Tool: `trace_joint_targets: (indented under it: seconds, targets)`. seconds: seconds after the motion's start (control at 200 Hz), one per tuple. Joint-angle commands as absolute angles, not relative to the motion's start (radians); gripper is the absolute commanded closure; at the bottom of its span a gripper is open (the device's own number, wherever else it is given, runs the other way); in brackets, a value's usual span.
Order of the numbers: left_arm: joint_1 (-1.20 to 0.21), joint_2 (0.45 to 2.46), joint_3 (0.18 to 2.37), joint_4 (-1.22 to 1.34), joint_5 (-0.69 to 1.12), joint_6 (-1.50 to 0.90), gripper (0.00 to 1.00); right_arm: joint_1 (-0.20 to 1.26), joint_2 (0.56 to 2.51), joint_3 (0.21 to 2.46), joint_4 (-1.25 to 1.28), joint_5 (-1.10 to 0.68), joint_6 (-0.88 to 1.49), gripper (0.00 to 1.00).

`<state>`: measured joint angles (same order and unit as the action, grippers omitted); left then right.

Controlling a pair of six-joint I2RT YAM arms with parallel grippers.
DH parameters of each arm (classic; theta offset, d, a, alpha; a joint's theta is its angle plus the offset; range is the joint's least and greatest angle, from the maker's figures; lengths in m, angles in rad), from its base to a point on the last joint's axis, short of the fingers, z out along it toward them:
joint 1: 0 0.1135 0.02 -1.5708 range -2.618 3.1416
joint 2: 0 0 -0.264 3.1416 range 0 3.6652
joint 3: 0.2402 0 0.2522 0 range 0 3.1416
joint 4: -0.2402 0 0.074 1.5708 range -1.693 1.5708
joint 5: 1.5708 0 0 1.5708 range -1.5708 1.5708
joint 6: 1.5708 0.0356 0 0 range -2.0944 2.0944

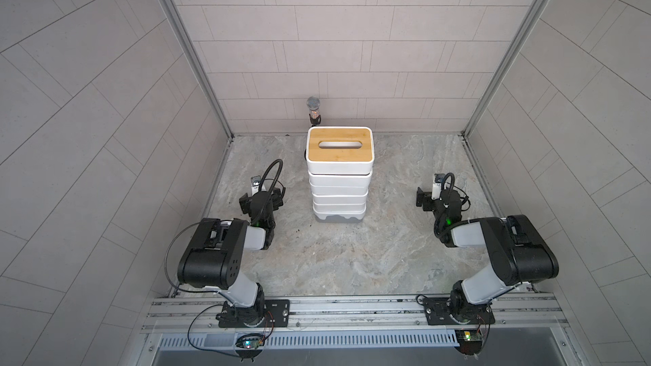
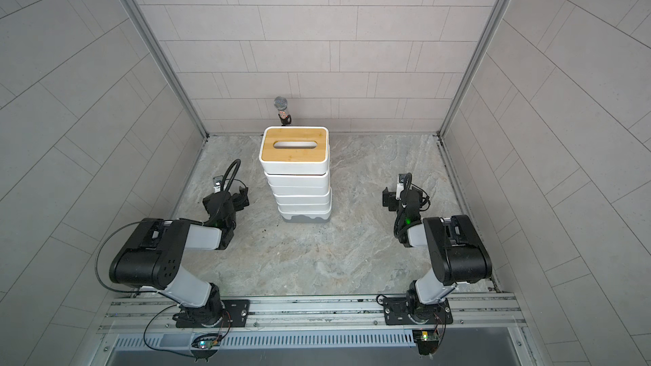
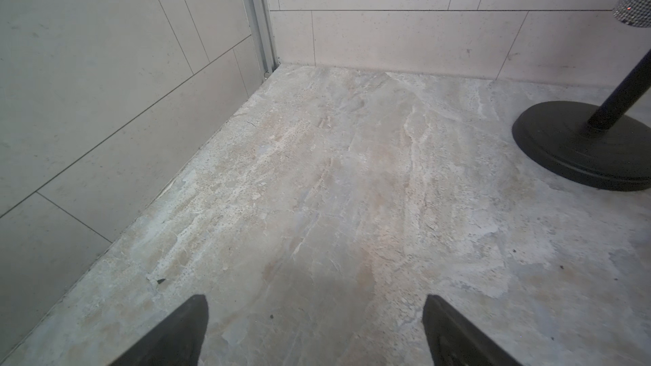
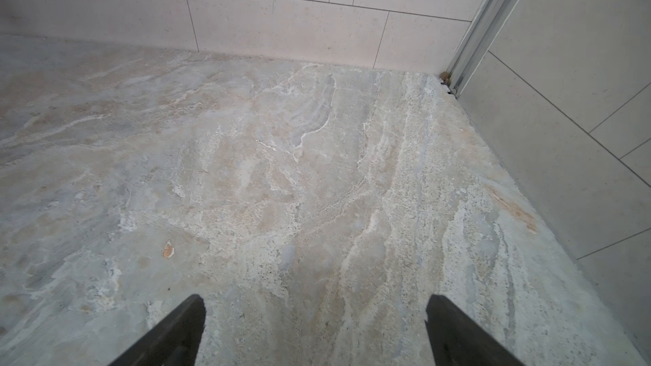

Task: Stack the tissue boxes
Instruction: Reset both arms

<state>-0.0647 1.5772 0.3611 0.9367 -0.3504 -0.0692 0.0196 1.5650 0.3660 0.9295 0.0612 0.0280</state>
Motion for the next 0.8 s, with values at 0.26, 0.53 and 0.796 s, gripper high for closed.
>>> trace_joint_targets:
  seconds: [0.26,0.53,0.796]
  targets:
    - [-0.072,1.589,0.38,0.96,-0.374,-0.039,0.0,0.023,1.578,0.37,0.959,0.063,0.008,0.01]
    - [-0.072,1.577,0.363,0.978,-0.146,0.038,0.0,0.023,1.575,0.365,0.967,0.066,0.009,0.01]
    - [-0.068,1.575,0.363,0.97,-0.122,0.041,0.0,0.024,1.575,0.365,0.967,0.066,0.011,0.01]
